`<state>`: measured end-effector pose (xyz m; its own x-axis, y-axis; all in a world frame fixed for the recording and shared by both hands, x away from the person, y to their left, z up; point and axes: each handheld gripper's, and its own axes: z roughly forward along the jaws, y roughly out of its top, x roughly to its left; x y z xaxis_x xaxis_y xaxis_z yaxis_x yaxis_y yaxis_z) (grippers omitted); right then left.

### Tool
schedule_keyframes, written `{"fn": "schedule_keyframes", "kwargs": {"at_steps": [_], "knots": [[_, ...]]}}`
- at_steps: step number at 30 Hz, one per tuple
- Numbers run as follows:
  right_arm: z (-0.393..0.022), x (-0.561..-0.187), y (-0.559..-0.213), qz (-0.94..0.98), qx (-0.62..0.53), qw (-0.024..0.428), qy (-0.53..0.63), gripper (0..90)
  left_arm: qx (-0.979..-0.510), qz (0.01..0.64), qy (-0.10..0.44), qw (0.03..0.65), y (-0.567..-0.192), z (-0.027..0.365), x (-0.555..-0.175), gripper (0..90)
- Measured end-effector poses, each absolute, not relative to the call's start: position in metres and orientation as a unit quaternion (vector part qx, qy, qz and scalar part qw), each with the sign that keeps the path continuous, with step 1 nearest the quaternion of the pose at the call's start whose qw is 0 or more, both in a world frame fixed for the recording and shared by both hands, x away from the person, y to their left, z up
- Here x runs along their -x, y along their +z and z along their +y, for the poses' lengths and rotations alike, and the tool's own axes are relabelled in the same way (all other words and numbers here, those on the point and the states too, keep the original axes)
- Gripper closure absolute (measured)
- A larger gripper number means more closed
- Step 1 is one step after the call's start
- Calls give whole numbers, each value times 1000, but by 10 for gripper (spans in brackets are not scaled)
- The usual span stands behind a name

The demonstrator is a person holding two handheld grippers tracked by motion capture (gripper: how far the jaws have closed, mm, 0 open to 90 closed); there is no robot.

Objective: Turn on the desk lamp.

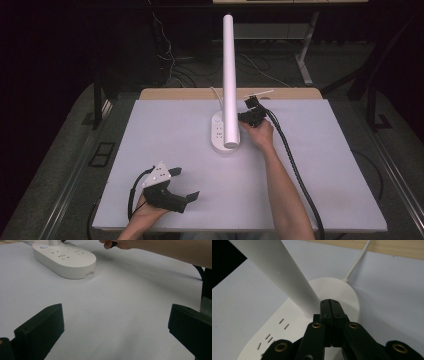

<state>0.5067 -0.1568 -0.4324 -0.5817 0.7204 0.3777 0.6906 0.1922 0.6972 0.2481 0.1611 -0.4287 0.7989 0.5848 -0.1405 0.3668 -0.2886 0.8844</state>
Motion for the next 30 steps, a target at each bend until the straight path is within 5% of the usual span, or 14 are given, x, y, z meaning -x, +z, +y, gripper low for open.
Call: {"fn": "schedule_keyframes", "kwargs": {"at_steps": [30], "knots": [[-155, -504, -434, 771, -456, 31, 444, 896, -797, 297, 104, 516, -428, 160, -247, 0]]}}
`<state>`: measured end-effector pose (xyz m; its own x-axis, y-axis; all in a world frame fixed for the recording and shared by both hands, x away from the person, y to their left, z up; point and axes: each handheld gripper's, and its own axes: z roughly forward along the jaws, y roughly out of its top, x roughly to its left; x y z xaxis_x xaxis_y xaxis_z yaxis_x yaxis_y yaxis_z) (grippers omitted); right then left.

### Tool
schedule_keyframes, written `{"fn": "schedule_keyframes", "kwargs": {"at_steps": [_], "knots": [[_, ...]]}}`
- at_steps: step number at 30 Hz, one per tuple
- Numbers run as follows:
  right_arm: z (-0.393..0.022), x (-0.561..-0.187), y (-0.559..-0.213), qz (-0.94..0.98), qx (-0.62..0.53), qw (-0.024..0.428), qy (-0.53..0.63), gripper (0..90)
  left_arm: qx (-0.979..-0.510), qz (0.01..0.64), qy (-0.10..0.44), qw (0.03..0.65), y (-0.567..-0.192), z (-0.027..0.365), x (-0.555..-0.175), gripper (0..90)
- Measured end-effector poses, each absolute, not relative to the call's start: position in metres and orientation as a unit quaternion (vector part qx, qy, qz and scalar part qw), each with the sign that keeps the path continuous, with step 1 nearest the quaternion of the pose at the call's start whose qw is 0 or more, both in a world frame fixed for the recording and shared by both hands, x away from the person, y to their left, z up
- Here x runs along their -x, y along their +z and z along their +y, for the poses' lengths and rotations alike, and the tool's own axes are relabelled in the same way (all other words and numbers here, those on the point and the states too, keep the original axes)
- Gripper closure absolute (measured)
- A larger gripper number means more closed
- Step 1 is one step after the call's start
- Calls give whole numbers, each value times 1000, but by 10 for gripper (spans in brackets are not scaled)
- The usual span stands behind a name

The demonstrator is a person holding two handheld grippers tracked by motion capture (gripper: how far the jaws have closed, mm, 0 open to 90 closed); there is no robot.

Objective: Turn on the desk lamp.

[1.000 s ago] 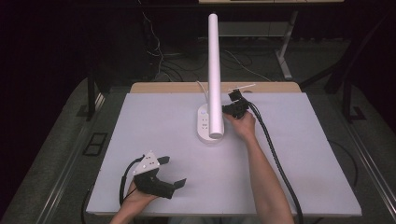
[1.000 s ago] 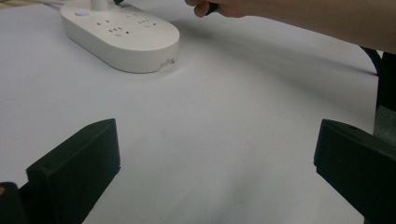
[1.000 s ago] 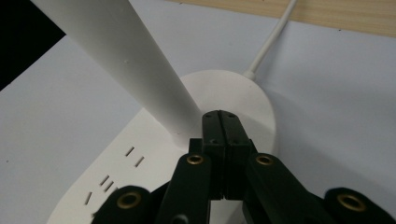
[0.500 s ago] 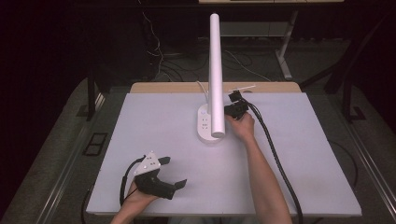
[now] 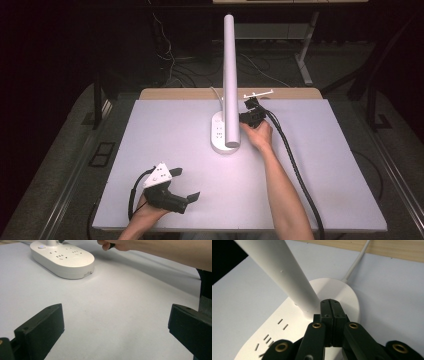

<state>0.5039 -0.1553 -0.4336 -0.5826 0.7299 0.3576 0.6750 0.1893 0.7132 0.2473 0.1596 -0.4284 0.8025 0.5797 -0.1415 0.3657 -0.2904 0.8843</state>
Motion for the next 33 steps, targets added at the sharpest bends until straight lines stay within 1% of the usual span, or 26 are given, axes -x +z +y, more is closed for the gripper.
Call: {"fn": "schedule_keyframes", "kwargs": {"at_steps": [9, 18, 21, 29, 30, 33], "knots": [[-155, -497, -422, 784, -434, 40, 441, 896, -797, 296, 105, 516, -428, 160, -247, 0], [-163, -486, -401, 802, -405, 50, 436, 896, -798, 295, 105, 514, -428, 159, -247, 0], [-167, -478, -391, 811, -394, 53, 430, 896, -798, 296, 105, 515, -428, 159, -247, 0], [-176, -461, -379, 817, -382, 58, 428, 895, -797, 295, 104, 516, -428, 158, -246, 0], [-179, -456, -376, 818, -379, 58, 430, 861, -798, 294, 104, 516, -428, 158, -246, 0], [-186, -449, -371, 815, -380, 60, 434, 720, -796, 296, 103, 517, -428, 157, -246, 0]]}}
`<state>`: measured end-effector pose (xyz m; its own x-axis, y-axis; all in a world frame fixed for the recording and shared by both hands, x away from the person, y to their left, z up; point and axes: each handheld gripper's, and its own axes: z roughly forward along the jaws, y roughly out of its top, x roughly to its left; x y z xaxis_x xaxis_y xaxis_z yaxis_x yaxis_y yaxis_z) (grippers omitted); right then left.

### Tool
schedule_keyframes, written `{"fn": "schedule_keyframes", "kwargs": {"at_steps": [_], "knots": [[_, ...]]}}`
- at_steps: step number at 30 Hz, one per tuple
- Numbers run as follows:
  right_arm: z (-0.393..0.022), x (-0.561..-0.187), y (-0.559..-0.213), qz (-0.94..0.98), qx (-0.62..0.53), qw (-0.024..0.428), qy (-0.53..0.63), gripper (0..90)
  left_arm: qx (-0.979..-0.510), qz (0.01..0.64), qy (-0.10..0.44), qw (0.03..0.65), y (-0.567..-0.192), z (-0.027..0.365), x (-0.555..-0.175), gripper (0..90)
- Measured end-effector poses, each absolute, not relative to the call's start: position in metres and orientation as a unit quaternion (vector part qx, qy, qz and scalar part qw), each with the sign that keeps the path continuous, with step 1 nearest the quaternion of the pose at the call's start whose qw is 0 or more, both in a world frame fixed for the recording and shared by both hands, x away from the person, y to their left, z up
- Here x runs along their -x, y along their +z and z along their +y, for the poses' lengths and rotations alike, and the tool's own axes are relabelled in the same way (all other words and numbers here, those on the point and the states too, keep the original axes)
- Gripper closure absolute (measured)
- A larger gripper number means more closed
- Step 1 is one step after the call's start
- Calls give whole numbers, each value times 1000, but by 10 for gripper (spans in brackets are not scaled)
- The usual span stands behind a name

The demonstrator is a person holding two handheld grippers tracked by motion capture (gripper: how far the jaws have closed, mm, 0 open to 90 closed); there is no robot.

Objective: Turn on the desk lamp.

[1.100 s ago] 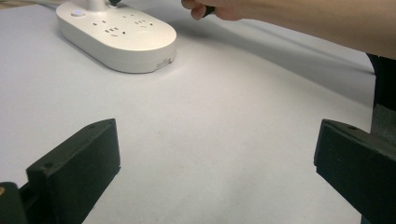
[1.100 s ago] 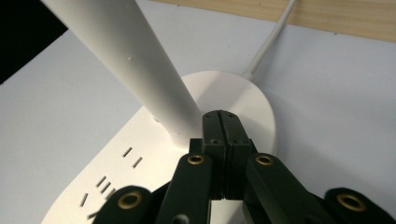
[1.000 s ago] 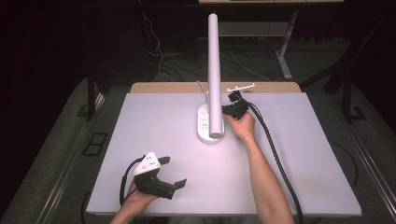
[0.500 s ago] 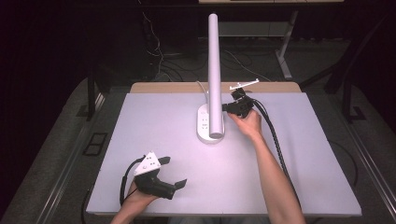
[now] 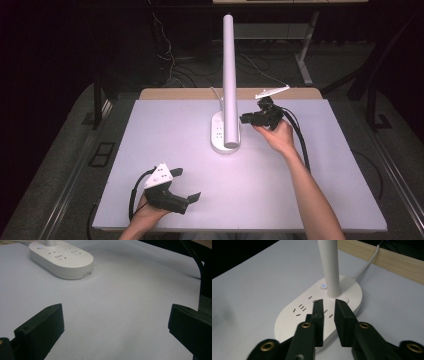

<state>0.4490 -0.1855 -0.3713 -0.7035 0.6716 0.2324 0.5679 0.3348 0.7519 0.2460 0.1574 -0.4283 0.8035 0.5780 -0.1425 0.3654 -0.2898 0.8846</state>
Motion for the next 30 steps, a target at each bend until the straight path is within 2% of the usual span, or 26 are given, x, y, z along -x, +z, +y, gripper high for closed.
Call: {"fn": "schedule_keyframes", "kwargs": {"at_steps": [1, 2, 3, 4, 5, 6, 7, 8, 9, 10, 11, 12, 14, 30], "knots": [[-186, -449, -371, 815, -380, 60, 434, 720, -797, 296, 104, 517, -428, 157, -246, 0], [-190, -443, -368, 810, -383, 63, 439, 598, -798, 295, 104, 516, -428, 158, -246, 0], [-190, -443, -368, 810, -383, 63, 439, 598, -798, 295, 104, 516, -428, 157, -246, 0], [-195, -438, -364, 805, -385, 54, 448, 471, -798, 294, 104, 515, -428, 157, -246, 0], [-198, -435, -363, 803, -387, 48, 451, 413, -799, 294, 104, 515, -428, 157, -246, 0], [-198, -435, -363, 803, -387, 48, 451, 413, -799, 294, 103, 515, -428, 157, -246, 0], [-203, -429, -361, 798, -392, 44, 456, 299, -798, 295, 103, 516, -428, 157, -246, 0], [-205, -425, -361, 796, -393, 42, 458, 246, -799, 294, 104, 514, -428, 157, -246, 0], [-205, -425, -361, 796, -393, 42, 458, 246, -799, 294, 103, 514, -428, 157, -246, 0], [-207, -422, -361, 795, -395, 41, 459, 186, -799, 294, 103, 515, -428, 156, -246, 0], [-211, -414, -360, 794, -399, 44, 457, 79, -799, 294, 103, 515, -429, 156, -246, 0], [-211, -414, -360, 794, -399, 44, 457, 79, -798, 294, 103, 516, -429, 156, -246, 0], [-216, -405, -360, 789, -404, 46, 461, 2, -799, 293, 103, 515, -429, 156, -246, 0], [-245, -343, -364, 779, -405, 59, 475, 2, -799, 293, 103, 515, -429, 155, -247, 0]]}}
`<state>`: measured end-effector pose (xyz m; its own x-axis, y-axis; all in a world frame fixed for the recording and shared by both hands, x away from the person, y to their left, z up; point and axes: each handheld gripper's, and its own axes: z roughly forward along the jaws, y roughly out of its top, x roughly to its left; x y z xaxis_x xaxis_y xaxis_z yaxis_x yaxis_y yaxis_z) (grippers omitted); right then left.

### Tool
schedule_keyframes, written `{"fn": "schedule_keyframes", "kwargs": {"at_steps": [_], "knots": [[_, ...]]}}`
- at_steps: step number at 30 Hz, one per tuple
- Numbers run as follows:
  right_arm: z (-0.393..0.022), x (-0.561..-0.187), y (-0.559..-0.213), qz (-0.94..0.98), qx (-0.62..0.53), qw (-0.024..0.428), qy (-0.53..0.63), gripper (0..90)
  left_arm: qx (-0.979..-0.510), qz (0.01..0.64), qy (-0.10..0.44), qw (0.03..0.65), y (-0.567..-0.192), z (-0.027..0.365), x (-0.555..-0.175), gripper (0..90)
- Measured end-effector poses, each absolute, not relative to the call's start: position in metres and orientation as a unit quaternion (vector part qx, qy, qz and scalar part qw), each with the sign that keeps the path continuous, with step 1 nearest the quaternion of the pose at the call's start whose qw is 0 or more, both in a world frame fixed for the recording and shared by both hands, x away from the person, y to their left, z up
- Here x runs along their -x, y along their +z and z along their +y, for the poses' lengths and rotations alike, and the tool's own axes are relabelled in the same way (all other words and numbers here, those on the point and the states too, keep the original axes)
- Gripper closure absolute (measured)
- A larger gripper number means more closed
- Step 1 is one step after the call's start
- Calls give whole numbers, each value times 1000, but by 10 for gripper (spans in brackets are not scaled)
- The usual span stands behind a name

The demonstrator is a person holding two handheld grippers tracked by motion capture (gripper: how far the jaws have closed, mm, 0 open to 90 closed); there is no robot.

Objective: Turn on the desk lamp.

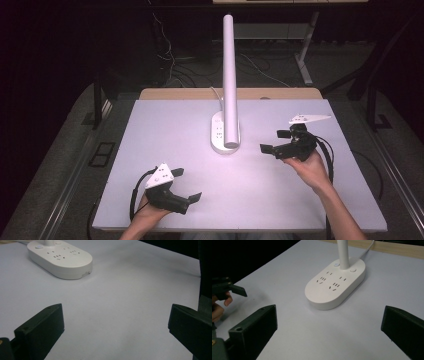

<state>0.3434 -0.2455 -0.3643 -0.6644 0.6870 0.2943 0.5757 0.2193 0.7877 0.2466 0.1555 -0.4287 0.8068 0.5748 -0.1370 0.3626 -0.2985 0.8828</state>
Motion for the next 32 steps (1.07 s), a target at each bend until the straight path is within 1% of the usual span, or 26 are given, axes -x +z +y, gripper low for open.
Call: {"fn": "schedule_keyframes", "kwargs": {"at_steps": [6, 8, 20, 23, 32], "knots": [[-255, -318, -376, 773, -412, 55, 479, 2, -800, 292, 104, 513, -428, 156, -246, 0], [-257, -315, -379, 772, -414, 56, 479, 2, -801, 292, 105, 513, -428, 156, -246, 0], [-273, -276, -403, 766, -425, 69, 477, 2, -800, 294, 103, 513, -429, 155, -247, 0], [-275, -265, -409, 769, -425, 78, 471, 2, -799, 294, 103, 514, -429, 154, -247, 0], [-283, -249, -416, 768, -431, 86, 465, 2, -798, 297, 102, 514, -429, 154, -248, 0]]}}
